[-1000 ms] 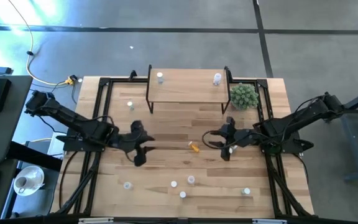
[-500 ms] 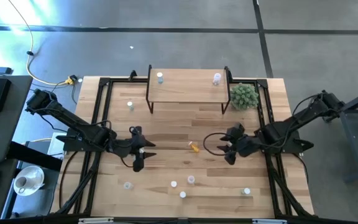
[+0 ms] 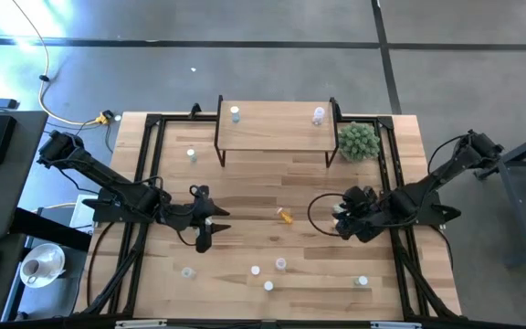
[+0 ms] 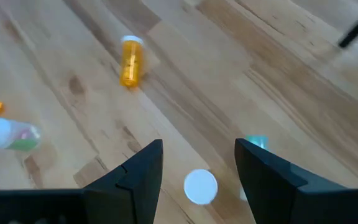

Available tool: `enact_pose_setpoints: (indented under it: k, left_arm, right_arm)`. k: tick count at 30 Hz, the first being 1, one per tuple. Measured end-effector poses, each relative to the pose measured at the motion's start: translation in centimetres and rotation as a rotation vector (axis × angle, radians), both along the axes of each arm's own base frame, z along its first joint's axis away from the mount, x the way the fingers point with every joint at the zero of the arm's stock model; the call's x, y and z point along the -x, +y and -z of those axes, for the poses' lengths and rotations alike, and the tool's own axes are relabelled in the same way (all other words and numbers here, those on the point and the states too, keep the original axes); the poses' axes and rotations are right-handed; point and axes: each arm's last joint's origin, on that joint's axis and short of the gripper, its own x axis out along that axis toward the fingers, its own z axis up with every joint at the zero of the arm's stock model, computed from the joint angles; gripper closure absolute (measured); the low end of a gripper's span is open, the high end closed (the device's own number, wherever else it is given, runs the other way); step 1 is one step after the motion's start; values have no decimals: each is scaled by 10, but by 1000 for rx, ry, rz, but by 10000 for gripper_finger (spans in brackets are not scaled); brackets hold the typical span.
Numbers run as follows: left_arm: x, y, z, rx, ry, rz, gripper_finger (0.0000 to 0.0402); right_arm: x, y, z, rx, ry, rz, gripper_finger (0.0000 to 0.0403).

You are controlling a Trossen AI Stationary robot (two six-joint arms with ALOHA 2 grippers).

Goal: Pick and place medicine bottles onto shelf by color
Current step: Put the top right orange pill bottle on the shelf

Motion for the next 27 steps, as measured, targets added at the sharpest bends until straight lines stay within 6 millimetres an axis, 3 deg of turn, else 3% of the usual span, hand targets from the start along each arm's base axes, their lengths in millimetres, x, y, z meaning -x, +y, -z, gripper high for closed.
enact_pose_setpoints:
  k: [13, 27]
  left_arm:
    - [0, 0, 0, -3, 2, -1, 222]
    - [0, 0, 0, -3, 2, -2, 222]
  right_arm:
    - [-11, 18, 24, 29, 77, 4, 213]
    - [-18, 25, 45, 26, 175, 50, 213]
